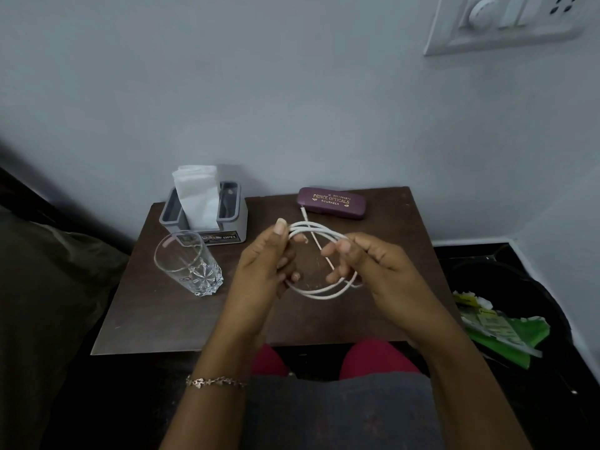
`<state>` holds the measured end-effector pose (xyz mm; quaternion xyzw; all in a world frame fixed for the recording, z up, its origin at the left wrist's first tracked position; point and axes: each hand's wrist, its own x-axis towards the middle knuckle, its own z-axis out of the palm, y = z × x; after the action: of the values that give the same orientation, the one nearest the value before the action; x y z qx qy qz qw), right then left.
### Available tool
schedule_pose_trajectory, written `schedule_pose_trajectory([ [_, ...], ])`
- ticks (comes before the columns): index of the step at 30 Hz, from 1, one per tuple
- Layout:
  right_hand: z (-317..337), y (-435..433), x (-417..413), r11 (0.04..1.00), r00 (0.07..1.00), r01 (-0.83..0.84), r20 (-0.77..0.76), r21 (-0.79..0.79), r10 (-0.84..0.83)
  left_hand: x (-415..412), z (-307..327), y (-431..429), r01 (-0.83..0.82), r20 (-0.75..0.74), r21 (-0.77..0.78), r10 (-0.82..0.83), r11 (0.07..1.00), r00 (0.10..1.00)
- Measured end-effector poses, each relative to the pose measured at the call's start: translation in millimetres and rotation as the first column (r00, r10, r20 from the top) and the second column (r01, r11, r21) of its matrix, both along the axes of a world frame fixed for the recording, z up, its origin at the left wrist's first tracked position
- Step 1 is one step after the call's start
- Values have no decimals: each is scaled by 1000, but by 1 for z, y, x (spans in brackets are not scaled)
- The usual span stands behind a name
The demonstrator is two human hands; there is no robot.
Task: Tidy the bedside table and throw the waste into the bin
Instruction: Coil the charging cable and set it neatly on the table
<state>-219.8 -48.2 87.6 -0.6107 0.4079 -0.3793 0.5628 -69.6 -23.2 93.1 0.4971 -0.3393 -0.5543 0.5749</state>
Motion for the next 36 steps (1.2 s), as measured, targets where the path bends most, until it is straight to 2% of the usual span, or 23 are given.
schedule_pose_trajectory([
  [2,-1,1,6,996,994,64,81,62,-69,-3,-2,0,-1,-109,30,5,1000,994],
  [4,-4,4,13,980,970,148,175,130,-170,-7,-4,0,3,-138,25,0,1000,990],
  [7,-5,5,22,937,913,248,264,247,-311,-8,-9,1,-133,1,54,133,990,991],
  [9,-3,4,25,901,848,293,349,320,-400,-3,-12,3,-293,70,135,286,947,956],
  [10,-1,3,26,887,802,299,410,353,-434,0,-13,5,-306,128,199,284,931,950],
  [11,0,3,26,876,751,293,475,384,-459,0,-13,8,-235,193,294,183,926,964],
  [12,1,2,27,867,699,274,533,415,-477,-3,-13,10,-100,209,402,15,910,978],
  [13,1,2,28,859,655,245,577,449,-488,-7,-12,12,48,150,480,-136,876,979],
  [14,0,2,29,852,625,208,605,481,-494,-12,-12,13,157,39,499,-203,852,978],
  [15,-1,2,30,843,613,174,614,509,-497,-16,-13,11,200,-98,473,-174,858,980],
  [17,-4,2,29,827,646,138,583,545,-492,-16,-16,4,127,-390,356,23,926,920],
  [19,-7,2,24,819,738,123,500,560,-453,-6,-20,-3,-27,-506,266,163,963,847],
  [20,-8,2,20,822,799,109,443,559,-407,2,-20,-5,-52,-513,227,165,973,843],
  [22,-9,2,9,842,908,76,313,534,-280,12,-18,-3,19,-481,173,68,985,874],
  [24,-8,3,0,872,971,52,180,487,-158,16,-14,4,205,-408,175,-119,963,905],
  [26,-7,2,-4,905,995,37,70,424,-73,15,-13,9,360,-347,204,-276,910,896],
  [28,-7,1,-4,932,998,63,-40,358,-52,13,-13,10,432,-326,248,-346,867,880],
  [31,-10,1,-2,981,968,141,-227,131,-109,13,-15,12,472,-243,294,-413,831,878],
  [33,-11,1,-4,992,964,124,-238,13,-117,14,-17,11,459,-247,296,-397,837,884],
  [35,-11,0,-6,997,972,73,-224,-18,-75,12,-18,11,421,-245,311,-356,852,902],
  [36,-10,0,-6,999,972,43,-231,-10,-44,9,-19,11,395,-191,313,-350,864,917],
])
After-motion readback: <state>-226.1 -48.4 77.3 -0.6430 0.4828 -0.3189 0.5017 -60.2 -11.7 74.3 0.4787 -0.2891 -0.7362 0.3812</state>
